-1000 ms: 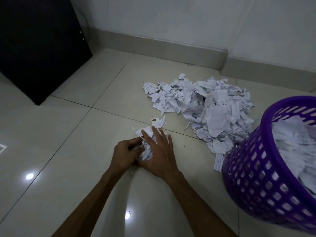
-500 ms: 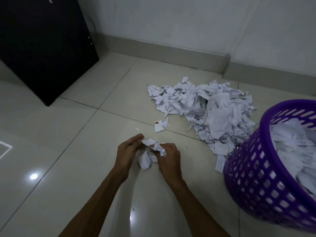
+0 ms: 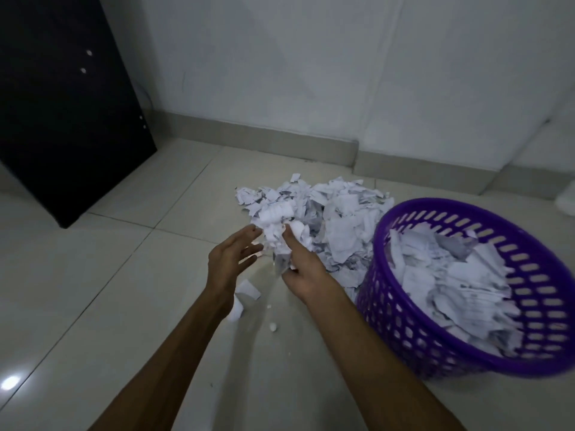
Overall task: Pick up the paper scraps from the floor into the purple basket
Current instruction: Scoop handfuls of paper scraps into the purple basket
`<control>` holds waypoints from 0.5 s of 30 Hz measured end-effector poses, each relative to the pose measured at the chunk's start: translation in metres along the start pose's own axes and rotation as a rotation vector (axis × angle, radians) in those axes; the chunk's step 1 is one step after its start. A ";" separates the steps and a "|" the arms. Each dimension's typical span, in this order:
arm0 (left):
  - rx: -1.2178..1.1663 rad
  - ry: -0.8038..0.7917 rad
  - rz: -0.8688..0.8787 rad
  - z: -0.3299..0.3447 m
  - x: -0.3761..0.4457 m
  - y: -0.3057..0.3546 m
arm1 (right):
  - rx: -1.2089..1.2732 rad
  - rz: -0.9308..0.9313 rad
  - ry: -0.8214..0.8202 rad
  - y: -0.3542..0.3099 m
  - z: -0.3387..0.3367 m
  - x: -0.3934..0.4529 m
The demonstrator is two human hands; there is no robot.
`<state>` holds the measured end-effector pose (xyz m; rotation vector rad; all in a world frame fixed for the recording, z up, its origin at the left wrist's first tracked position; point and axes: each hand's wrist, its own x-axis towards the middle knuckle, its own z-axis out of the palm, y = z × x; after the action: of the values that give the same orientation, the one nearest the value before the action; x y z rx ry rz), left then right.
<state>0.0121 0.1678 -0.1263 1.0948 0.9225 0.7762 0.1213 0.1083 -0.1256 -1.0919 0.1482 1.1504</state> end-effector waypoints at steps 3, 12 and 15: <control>-0.031 -0.047 0.032 0.029 -0.012 0.022 | 0.090 -0.001 -0.102 -0.037 0.008 -0.024; 0.091 -0.262 0.069 0.101 -0.049 0.041 | 0.055 -0.210 -0.143 -0.133 -0.025 -0.085; 0.160 -0.381 0.041 0.125 -0.059 0.030 | 0.022 -0.235 -0.054 -0.148 -0.063 -0.099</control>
<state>0.0980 0.0764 -0.0611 1.3500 0.6469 0.5065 0.2181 -0.0020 -0.0073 -1.0282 -0.0100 0.9645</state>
